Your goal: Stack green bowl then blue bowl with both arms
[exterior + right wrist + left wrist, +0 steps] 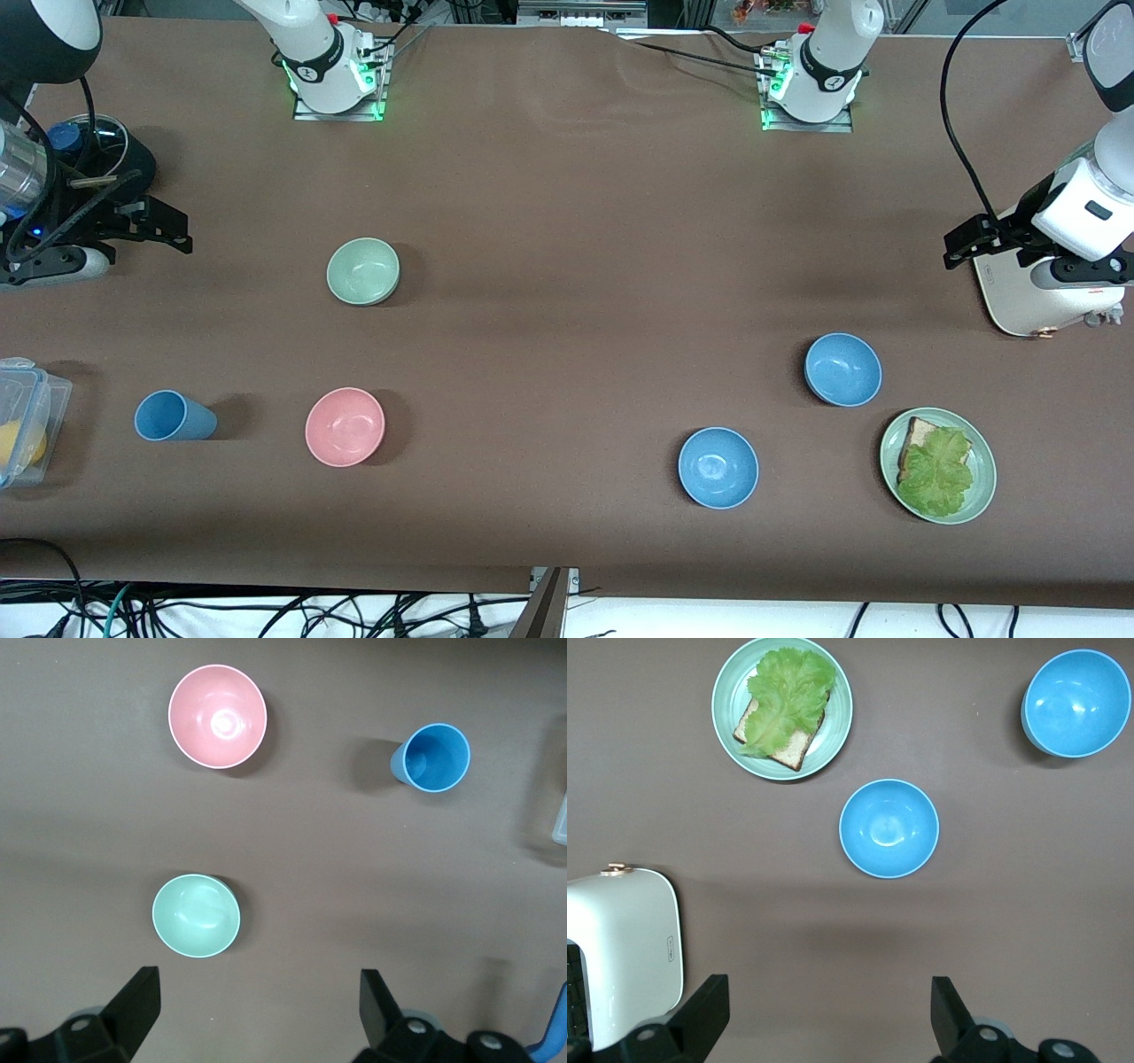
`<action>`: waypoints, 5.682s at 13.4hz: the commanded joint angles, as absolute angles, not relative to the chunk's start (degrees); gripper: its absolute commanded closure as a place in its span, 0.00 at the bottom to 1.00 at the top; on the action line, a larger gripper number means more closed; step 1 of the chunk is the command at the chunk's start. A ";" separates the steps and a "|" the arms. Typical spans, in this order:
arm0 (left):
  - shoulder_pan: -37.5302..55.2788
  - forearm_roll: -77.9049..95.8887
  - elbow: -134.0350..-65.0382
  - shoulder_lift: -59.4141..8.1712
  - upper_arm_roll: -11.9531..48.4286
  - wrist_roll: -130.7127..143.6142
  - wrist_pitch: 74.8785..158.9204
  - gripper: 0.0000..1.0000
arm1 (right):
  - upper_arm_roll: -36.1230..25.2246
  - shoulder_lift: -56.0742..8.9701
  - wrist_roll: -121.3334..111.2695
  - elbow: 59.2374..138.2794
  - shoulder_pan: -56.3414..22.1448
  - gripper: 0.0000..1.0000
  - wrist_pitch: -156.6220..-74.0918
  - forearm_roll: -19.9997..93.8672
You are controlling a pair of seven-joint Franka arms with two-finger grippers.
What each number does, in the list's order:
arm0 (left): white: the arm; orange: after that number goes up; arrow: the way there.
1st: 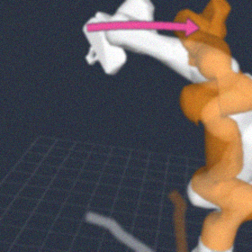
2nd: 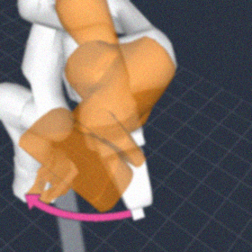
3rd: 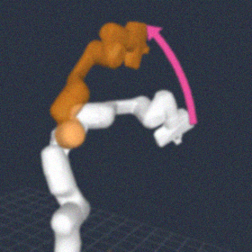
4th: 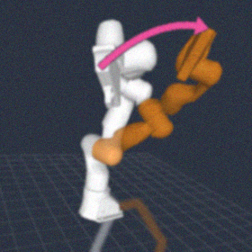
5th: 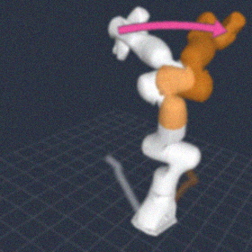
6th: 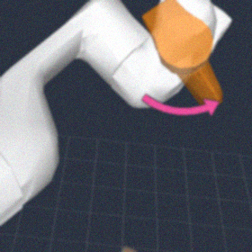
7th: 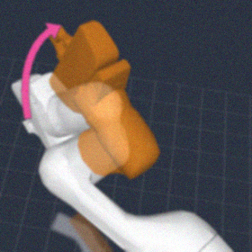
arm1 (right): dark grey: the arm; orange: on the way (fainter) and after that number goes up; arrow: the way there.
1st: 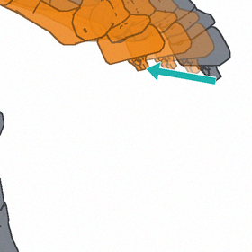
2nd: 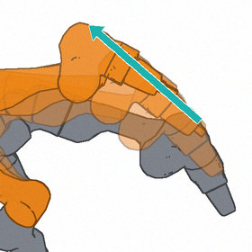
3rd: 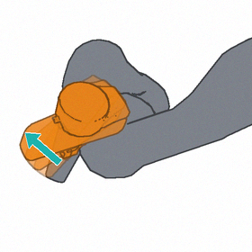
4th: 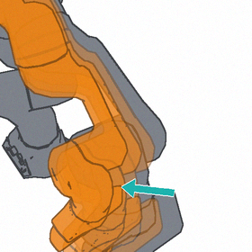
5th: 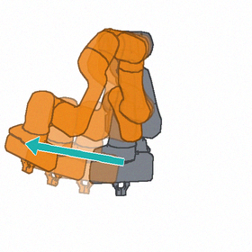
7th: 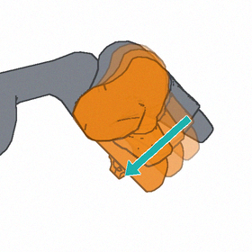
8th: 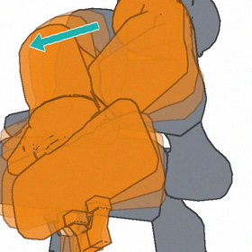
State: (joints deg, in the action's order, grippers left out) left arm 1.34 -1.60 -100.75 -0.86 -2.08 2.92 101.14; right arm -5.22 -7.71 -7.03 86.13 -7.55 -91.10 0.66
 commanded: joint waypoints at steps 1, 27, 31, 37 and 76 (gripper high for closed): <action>1.05 -0.88 -99.93 -1.23 -2.02 2.72 100.72 0.00 | -5.01 -7.47 -7.38 85.78 -7.29 0.01 -90.26 -0.09; 1.14 -1.41 -100.46 -1.76 -1.58 2.64 100.72 0.00 | -3.61 -9.76 -7.29 106.58 -7.82 0.01 -106.05 4.39; 1.14 -1.49 -100.46 -1.85 -1.58 2.64 101.07 0.00 | -0.62 -9.75 -6.24 120.72 -8.00 0.01 -122.47 4.39; 1.14 -1.41 -100.46 -2.20 -1.58 2.64 101.25 0.00 | 0.53 -10.55 -4.93 132.36 -8.00 0.04 -135.88 4.48; 1.14 -1.14 -100.37 -2.55 -1.49 2.46 100.46 0.00 | 8.53 -47.55 60.21 80.51 -40.96 0.44 -134.29 7.56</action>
